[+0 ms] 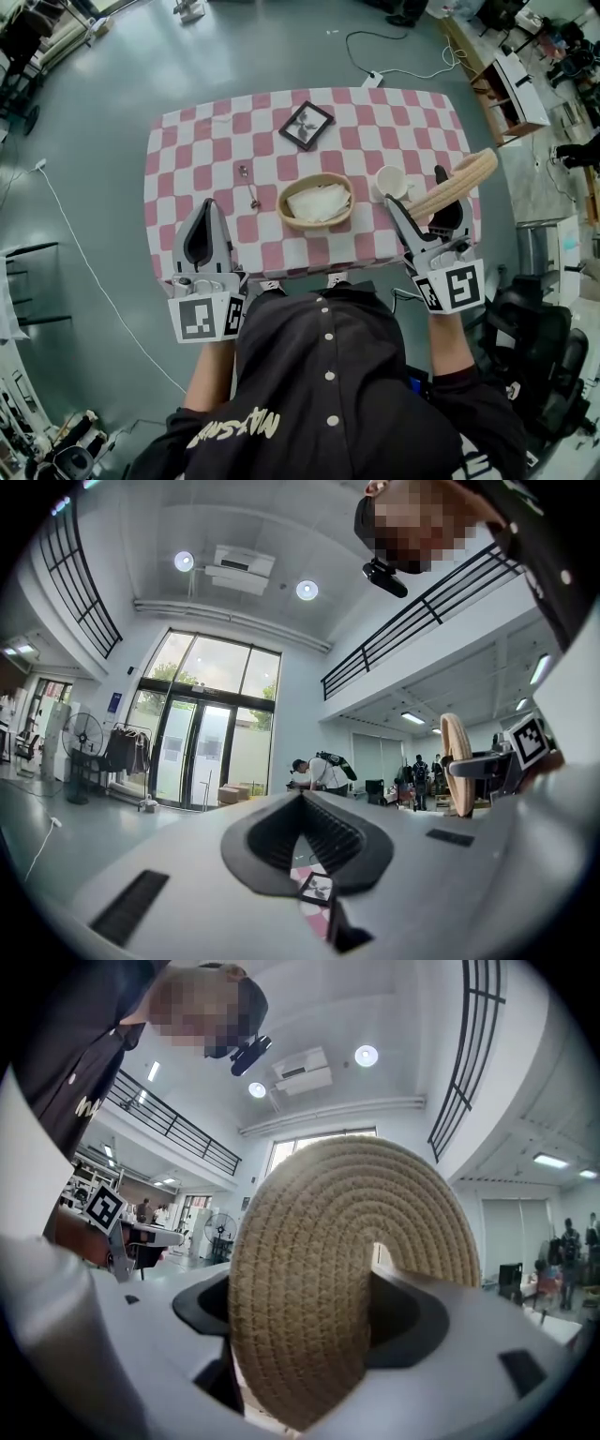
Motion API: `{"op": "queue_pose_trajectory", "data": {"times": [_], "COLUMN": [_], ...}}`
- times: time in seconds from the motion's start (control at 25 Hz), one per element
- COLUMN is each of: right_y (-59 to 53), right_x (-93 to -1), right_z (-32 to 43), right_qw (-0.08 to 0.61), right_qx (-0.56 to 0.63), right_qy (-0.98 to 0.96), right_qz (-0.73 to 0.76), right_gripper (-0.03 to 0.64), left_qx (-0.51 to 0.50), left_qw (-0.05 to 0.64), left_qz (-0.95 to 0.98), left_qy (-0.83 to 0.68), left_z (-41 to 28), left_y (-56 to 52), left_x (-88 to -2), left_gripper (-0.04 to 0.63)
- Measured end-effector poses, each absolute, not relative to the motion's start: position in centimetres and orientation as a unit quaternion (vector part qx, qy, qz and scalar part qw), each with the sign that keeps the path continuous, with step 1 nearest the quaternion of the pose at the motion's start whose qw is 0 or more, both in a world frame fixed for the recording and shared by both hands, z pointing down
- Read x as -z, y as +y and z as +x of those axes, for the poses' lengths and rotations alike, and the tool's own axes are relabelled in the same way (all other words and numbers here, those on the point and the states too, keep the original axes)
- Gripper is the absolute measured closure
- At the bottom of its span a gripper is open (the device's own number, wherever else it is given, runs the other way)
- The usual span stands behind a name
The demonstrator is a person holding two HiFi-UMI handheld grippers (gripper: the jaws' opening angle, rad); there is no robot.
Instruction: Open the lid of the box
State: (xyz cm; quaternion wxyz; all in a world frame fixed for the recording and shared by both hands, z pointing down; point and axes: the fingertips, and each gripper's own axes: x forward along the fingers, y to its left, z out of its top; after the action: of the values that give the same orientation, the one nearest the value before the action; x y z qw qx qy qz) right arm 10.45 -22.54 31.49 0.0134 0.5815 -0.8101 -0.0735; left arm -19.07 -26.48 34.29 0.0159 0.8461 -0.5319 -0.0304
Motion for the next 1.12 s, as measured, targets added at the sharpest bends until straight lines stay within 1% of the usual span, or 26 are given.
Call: {"op": "queue_pose_trajectory", "data": {"times": [0.24,0.48,1.12], "right_y": [-21.6,-21.2,-21.4], "right_x": [-30.6,-31.0,-33.2], "right_z": [12.4,13.9,15.9], "right_qw": [-0.014,-0.02,-0.004], "right_qx": [0.069,0.068,0.064], "right_qy": [-0.79,-0.783,-0.756], "right_qz": [0.609,0.617,0.651], "right_gripper": [0.23,0.229,0.23], "left_qx": [0.03,0.033,0.039], "left_qw": [0.012,0.007,0.004], "left_qz": [0.84,0.832,0.824], "left_qy": [-0.541,-0.553,-0.565], "left_z": [-19.7,-20.6,-21.5], "left_y": [-26.6,-26.9,-26.8], "left_x": [-34.0,-33.7,-32.8], "left_gripper": [0.598,0.598,0.598]}}
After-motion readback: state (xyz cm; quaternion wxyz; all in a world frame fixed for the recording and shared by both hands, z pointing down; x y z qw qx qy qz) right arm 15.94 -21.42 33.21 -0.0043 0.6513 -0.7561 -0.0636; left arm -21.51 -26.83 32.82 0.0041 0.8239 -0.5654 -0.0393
